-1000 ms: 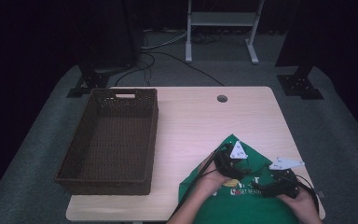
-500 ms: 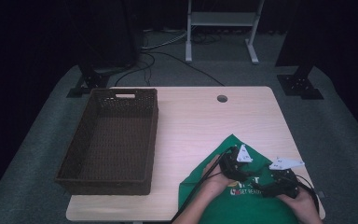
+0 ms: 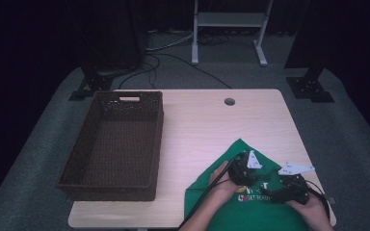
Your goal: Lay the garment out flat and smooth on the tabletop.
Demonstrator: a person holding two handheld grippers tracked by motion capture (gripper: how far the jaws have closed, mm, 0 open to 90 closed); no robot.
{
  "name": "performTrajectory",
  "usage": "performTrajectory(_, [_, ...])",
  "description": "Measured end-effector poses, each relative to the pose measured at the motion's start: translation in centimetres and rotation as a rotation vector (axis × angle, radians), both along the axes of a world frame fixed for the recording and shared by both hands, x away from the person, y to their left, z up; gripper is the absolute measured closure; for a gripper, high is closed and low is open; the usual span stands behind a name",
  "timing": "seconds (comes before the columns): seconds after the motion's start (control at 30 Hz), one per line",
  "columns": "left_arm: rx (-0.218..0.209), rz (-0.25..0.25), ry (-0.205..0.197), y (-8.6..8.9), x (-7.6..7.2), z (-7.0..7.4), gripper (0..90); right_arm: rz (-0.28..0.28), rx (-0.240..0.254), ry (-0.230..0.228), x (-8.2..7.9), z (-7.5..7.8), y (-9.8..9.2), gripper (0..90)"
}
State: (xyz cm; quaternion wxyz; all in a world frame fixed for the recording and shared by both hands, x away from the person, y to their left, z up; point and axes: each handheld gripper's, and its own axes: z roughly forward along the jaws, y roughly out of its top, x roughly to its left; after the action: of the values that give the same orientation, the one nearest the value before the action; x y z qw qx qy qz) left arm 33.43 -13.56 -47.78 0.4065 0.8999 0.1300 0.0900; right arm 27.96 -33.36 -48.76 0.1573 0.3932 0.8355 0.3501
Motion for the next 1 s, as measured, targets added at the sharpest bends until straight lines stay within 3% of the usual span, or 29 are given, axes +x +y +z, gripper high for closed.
performTrajectory(0.13, [-0.023,0.017,0.040,0.3,0.2,0.3,82.4,0.000,0.000,0.000,0.0,0.0,0.0,0.0])
performTrajectory(0.2, [-0.025,0.020,0.053,0.3,0.3,0.4,84.6,0.000,0.000,0.000,0.0,0.0,0.0,0.0])
performTrajectory(0.47, [-0.043,0.017,0.070,0.5,0.4,0.9,85.3,0.001,0.000,0.000,0.0,0.0,0.0,0.0])
performTrajectory(0.6, [-0.064,0.027,0.099,0.7,0.7,1.2,85.8,0.002,-0.001,0.000,0.0,0.0,0.0,0.0])
performTrajectory(1.0, [-0.092,0.029,0.105,1.2,1.1,2.3,86.5,0.001,0.000,-0.001,0.0,0.0,0.0,0.0])
